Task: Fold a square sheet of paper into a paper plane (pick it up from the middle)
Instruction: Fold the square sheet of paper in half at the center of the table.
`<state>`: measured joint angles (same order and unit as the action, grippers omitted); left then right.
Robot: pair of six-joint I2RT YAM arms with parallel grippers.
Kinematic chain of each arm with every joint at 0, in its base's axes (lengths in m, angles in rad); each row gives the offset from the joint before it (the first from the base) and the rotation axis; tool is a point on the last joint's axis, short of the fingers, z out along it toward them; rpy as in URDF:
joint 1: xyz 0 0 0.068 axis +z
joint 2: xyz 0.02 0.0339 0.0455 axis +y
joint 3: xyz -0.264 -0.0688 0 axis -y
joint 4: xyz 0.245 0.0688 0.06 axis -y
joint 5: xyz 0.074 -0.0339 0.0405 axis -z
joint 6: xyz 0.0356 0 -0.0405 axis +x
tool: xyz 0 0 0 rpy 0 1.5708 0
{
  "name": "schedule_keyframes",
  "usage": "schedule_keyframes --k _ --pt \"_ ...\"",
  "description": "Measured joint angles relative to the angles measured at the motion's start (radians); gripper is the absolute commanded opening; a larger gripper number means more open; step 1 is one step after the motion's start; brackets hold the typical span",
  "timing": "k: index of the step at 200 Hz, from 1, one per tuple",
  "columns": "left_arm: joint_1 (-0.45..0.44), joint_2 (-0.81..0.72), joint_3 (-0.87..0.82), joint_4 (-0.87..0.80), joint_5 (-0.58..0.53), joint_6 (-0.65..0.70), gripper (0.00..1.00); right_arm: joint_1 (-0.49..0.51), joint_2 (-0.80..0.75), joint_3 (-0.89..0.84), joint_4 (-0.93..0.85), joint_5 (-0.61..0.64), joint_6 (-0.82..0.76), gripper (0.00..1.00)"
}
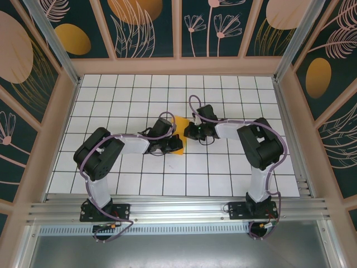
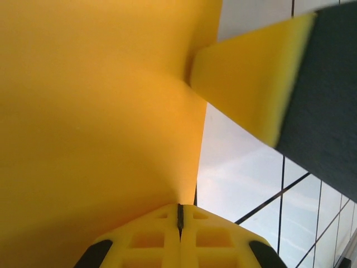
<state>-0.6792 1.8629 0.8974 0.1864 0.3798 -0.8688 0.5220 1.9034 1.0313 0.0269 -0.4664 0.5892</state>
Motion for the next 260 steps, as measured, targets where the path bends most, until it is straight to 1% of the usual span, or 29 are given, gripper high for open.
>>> schedule_keyframes --k 78,162,179,260 --pt "0.000 0.010 0.000 -0.007 -0.013 0.003 0.02 0.003 0.007 -0.010 -0.009 -0.003 -0.015 0.05" --pt "0.000 0.010 0.006 -0.003 -0.018 0.003 0.09 0.003 0.018 -0.010 -0.009 0.001 -0.023 0.04" --pt "0.000 0.010 0.006 0.010 -0.019 0.003 0.09 0.003 0.018 -0.010 -0.009 0.001 -0.026 0.04" --pt "0.000 0.010 -0.019 0.035 -0.034 0.009 0.03 0.000 0.020 -0.004 -0.016 -0.002 -0.033 0.04"
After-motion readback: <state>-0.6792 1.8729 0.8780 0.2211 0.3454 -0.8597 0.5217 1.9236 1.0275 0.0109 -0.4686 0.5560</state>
